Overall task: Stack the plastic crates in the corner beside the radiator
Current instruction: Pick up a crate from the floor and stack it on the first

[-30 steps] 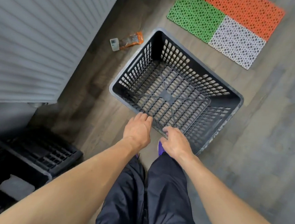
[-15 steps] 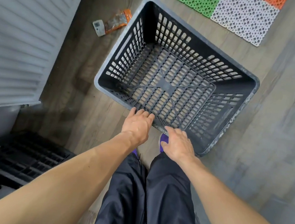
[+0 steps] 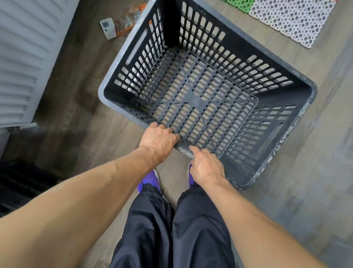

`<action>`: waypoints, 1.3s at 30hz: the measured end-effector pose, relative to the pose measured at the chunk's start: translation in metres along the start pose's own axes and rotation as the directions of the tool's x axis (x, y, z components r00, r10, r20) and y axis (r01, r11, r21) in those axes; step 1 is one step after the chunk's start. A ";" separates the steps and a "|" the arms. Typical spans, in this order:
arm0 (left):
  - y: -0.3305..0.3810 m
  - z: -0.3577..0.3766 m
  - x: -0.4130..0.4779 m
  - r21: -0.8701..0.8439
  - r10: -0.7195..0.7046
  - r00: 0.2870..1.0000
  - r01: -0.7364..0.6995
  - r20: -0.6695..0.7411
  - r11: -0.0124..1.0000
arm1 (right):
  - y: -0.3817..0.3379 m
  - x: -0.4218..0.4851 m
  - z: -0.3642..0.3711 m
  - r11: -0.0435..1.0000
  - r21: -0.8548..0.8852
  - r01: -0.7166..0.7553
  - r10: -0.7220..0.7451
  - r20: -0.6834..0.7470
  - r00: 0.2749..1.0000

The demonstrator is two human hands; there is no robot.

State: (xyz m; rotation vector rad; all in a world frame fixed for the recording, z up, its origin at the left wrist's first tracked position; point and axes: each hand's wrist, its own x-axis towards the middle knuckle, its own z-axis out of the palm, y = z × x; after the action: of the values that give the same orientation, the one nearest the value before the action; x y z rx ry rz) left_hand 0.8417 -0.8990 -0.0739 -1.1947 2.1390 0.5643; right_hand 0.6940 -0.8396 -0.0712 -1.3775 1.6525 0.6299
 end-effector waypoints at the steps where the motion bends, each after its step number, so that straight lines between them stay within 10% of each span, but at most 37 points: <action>1: 0.000 -0.005 -0.001 -0.007 0.008 1.000 -0.008 -0.014 1.000 | 0.001 -0.004 -0.005 1.000 0.013 -0.009 0.010 -0.017 1.000; 21: 0.024 -0.158 -0.052 0.023 -0.013 1.000 0.013 -0.024 1.000 | 0.022 -0.103 -0.144 0.947 -0.309 0.088 -0.167 -0.239 0.957; 39: 0.025 -0.204 -0.199 -0.200 -0.325 0.926 0.287 -0.192 0.937 | -0.039 -0.209 -0.232 0.748 -0.596 0.292 -0.436 -0.111 0.893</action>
State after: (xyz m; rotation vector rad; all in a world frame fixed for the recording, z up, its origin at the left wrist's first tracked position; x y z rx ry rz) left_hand 0.8373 -0.8949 0.2122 -1.7230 2.0530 0.4968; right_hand 0.6644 -0.9323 0.2283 -2.2338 1.3502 0.7726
